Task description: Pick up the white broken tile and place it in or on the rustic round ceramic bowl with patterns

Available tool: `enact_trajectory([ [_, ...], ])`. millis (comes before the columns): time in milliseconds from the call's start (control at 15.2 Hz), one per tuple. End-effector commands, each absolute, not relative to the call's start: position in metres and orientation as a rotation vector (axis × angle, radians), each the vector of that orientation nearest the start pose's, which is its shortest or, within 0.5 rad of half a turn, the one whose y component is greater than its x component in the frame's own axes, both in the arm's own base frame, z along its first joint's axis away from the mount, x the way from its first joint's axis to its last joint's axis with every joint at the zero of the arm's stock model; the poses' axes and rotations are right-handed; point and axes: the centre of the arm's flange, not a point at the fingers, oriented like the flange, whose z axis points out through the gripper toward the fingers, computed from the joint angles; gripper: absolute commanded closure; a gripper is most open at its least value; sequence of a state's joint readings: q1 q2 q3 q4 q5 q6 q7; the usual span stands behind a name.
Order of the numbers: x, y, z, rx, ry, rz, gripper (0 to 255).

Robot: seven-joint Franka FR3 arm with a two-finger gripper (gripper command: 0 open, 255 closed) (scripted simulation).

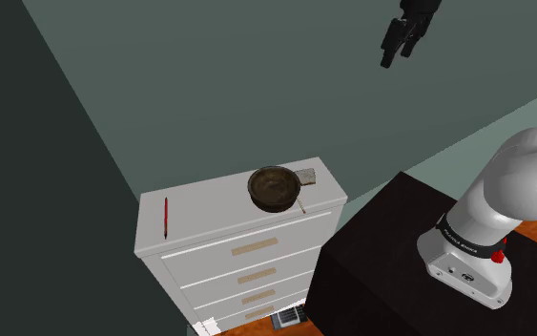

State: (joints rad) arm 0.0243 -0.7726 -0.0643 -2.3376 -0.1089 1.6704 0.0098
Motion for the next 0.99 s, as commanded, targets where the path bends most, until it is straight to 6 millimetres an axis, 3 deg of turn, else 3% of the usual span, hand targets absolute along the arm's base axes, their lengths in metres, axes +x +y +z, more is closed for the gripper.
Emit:
enact_trajectory([
  [0,0.321,-0.03,0.604,-3.202,0.046,-0.167,0],
  [924,0.392,-0.01,0.433,-3.133,0.28,-0.041,0],
])
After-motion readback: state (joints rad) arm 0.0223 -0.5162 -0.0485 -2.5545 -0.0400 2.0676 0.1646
